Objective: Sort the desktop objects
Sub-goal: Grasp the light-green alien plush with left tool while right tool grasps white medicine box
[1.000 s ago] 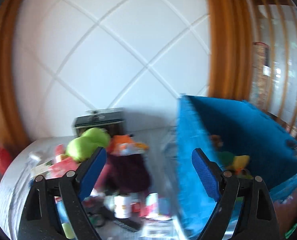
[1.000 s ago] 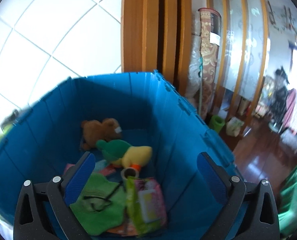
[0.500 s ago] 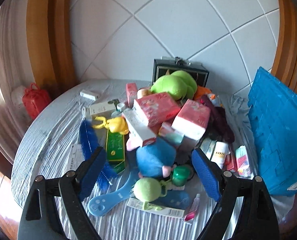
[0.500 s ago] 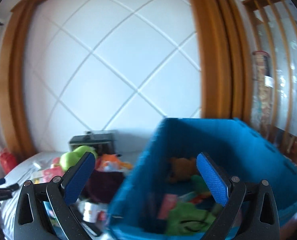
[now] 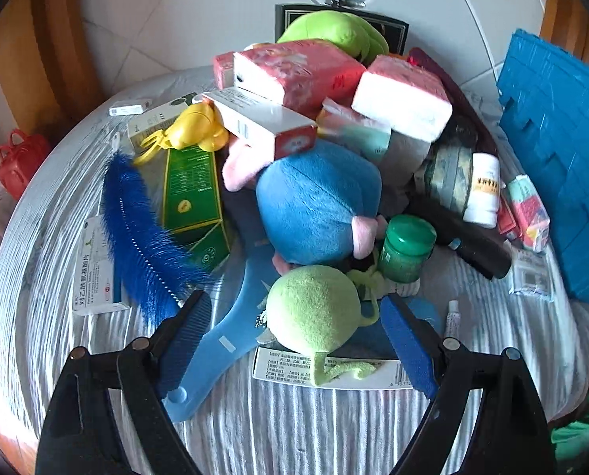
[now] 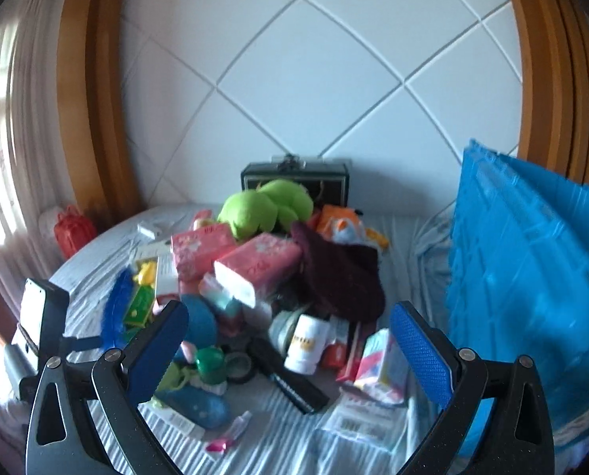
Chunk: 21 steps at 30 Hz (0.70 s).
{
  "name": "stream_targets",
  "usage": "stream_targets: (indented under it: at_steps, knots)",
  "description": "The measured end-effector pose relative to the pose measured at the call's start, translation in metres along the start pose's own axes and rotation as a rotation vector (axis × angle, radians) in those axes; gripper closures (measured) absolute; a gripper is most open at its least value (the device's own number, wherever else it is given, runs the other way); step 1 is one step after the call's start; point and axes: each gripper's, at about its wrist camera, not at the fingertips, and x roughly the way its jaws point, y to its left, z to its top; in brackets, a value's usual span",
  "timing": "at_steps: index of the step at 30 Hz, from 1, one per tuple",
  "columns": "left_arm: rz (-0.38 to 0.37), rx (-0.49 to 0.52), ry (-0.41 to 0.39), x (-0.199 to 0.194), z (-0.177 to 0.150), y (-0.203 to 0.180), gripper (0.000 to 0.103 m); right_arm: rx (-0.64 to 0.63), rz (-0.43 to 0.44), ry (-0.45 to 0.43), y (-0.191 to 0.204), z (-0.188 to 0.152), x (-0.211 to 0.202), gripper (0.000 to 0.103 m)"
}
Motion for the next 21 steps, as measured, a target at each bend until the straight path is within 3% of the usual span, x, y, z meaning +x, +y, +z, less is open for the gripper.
stream_targets:
  at_steps: [4, 6, 7, 14, 17, 21]
  knots:
    - [-0.012, 0.040, 0.045, 0.025, -0.004, -0.008, 0.019, 0.024, 0.013, 0.133, 0.006, -0.030, 0.042, 0.000]
    - [-0.049, 0.046, 0.082, 0.037, -0.005, -0.008, 0.042, 0.030, 0.026, 0.179, 0.009, -0.040, 0.056, 0.000]
    - [-0.062, 0.045, 0.083, 0.039, -0.006, -0.007, 0.044, 0.030, 0.032, 0.200, 0.012, -0.045, 0.062, 0.000]
    - [-0.041, 0.002, -0.010, 0.004, -0.008, 0.018, 0.046, -0.041, 0.162, 0.335, 0.049, -0.075, 0.094, 0.000]
    - [0.011, -0.032, -0.038, -0.019, -0.020, 0.037, 0.046, -0.135, 0.214, 0.392, 0.073, -0.088, 0.103, 0.000]
    - [0.090, -0.078, -0.019, -0.029, -0.049, 0.056, 0.046, -0.214, 0.254, 0.470, 0.096, -0.106, 0.120, 0.000]
